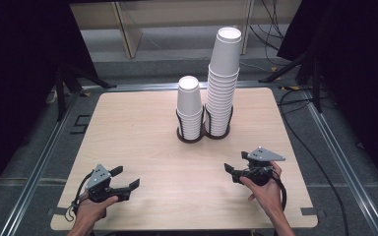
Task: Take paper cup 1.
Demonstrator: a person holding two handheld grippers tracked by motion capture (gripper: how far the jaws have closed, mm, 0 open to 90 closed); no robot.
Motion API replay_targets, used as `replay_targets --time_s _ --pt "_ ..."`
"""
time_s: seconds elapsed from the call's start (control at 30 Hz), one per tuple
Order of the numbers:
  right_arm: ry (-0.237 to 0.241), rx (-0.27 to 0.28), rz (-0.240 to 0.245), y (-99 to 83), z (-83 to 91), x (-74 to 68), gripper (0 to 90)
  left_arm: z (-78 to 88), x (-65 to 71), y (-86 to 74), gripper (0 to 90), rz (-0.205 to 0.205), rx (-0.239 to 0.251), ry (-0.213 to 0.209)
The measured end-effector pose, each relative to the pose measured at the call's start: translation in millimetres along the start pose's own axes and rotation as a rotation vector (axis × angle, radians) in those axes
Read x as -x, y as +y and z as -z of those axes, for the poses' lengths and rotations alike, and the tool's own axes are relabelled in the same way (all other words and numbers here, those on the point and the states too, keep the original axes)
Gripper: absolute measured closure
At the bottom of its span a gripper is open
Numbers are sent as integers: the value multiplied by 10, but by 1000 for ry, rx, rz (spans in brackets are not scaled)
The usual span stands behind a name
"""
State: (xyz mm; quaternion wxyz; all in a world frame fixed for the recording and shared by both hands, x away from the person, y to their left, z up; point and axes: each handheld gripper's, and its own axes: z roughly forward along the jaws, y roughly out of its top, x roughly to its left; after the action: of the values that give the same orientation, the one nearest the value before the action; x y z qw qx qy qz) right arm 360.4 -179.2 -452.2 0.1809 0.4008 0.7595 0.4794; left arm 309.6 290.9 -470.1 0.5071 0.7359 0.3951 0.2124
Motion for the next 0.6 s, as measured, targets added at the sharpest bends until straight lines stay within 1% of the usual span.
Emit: replay_targets --time_s 0.07,0.1,0.13,0.17,0.2,0.23,0.27,0.3,0.33,0.37,0.4,0.43,0.47,0.5,0.53,0.57,0.6 --pt "-7 6 -6 -6 -5 0 185 -2 2 -3 149 3 3 -1" --pt "-10 7 -2 -6 -6 7 185 -25 -16 -5 149 -14 24 -21" --pt "-6 8 -7 -4 0 7 185 -28 -19 -5 149 -18 26 -23" --pt "-7 16 -16 -3 -10 3 184 -27 -21 -5 148 -17 24 -22" --pt "-7 17 -16 -3 -13 6 183 -27 -18 -8 149 -2 17 -18" --pt "-7 15 -14 -2 -15 10 183 -32 -29 -3 148 -19 20 -21" --pt "-7 15 -14 -2 -15 10 183 -32 -29 -3 148 -19 20 -21" --pt "-7 14 -5 1 -17 17 183 -30 -21 -6 148 -6 18 -20" --pt "-4 5 -12 12 -14 16 183 -30 -19 -6 148 -8 21 -20" --pt "-4 5 -12 12 -14 16 183 -28 -26 -3 148 -28 20 -23" --pt "-2 9 -4 17 -19 19 183 -18 -19 -1 148 -29 13 -18" --pt "-7 17 -5 19 -25 13 183 -20 -15 -4 148 -26 19 -22" --pt "-12 12 2 27 -21 13 183 -20 -15 -3 149 -27 20 -24" --pt "-1 23 7 45 -30 7 183 -21 -14 -1 148 -27 18 -22" --pt "-1 23 7 45 -30 7 183 -25 -17 -2 148 -29 19 -23" --pt "2 23 -4 71 -27 -4 183 -26 -18 -3 148 -29 17 -20" --pt "3 33 11 86 -31 8 184 -26 -18 -3 148 -29 17 -20"
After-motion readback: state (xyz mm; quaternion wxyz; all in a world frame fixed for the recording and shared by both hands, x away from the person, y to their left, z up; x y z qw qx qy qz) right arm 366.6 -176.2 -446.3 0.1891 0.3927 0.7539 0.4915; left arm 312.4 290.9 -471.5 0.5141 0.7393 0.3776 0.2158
